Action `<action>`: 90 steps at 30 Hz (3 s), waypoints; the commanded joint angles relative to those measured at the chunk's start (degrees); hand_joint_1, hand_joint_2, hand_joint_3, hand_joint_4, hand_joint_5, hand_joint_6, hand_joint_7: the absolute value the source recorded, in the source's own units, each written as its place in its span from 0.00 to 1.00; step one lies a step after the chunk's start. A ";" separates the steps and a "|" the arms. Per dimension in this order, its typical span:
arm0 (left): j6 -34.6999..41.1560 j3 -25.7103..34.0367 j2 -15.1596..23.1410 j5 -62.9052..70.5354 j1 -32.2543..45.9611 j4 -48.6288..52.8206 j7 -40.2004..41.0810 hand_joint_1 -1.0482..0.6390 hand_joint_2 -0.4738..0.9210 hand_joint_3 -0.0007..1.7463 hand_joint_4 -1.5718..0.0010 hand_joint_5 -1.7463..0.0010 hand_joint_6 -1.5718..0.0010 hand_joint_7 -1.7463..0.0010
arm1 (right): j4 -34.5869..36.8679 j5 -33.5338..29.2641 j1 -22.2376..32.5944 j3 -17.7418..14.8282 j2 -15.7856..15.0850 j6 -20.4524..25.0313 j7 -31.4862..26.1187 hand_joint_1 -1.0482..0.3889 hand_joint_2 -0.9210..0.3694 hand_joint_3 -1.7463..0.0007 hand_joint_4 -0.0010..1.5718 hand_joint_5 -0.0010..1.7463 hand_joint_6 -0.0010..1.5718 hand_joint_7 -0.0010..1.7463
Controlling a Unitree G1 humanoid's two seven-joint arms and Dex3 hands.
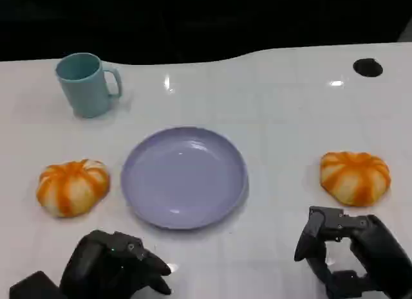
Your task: Grasp the bread from the table and place it into the plate.
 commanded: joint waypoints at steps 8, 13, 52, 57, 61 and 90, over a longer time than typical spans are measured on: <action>0.04 0.30 0.89 -0.18 0.27 -0.19 0.15 0.00 0.99 0.00 0.09 0.61 0.00 0.87 | 0.06 -0.95 -0.36 -0.92 -0.66 -0.62 -0.55 0.60 0.36 0.31 0.54 0.98 0.52 0.75; -0.06 0.33 0.87 -0.26 0.22 -0.06 0.07 0.00 0.99 0.00 0.09 0.61 0.00 0.87 | 0.43 -0.72 -0.48 -0.91 -0.53 -1.10 -0.38 0.61 0.35 0.32 0.53 0.98 0.52 0.76; -0.04 0.36 1.05 -0.05 0.09 0.07 0.16 0.00 0.99 0.00 0.09 0.61 0.00 0.87 | -7.24 -41.76 -4.98 -5.58 -9.99 10.49 -28.84 0.43 0.03 0.97 0.08 0.36 0.29 0.01; 0.21 0.28 1.06 0.07 0.12 -0.05 0.27 0.00 0.99 0.00 0.09 0.61 0.00 0.87 | -11.19 -48.28 -4.78 -3.27 -11.95 19.97 -28.17 0.37 0.03 0.98 0.01 0.31 0.23 0.00; 0.09 0.23 0.98 0.08 0.02 0.11 0.24 0.00 0.99 0.00 0.09 0.61 0.00 0.87 | -12.90 -52.65 -5.20 -0.97 -13.33 25.97 -27.98 0.34 0.02 0.99 0.00 0.26 0.20 0.00; -0.04 0.29 1.44 -0.22 0.18 0.14 -0.17 0.00 0.99 0.00 0.09 0.61 0.00 0.87 | 10.71 -57.78 -22.39 16.20 -12.41 44.60 -28.91 0.43 0.08 1.00 0.12 0.22 0.28 0.01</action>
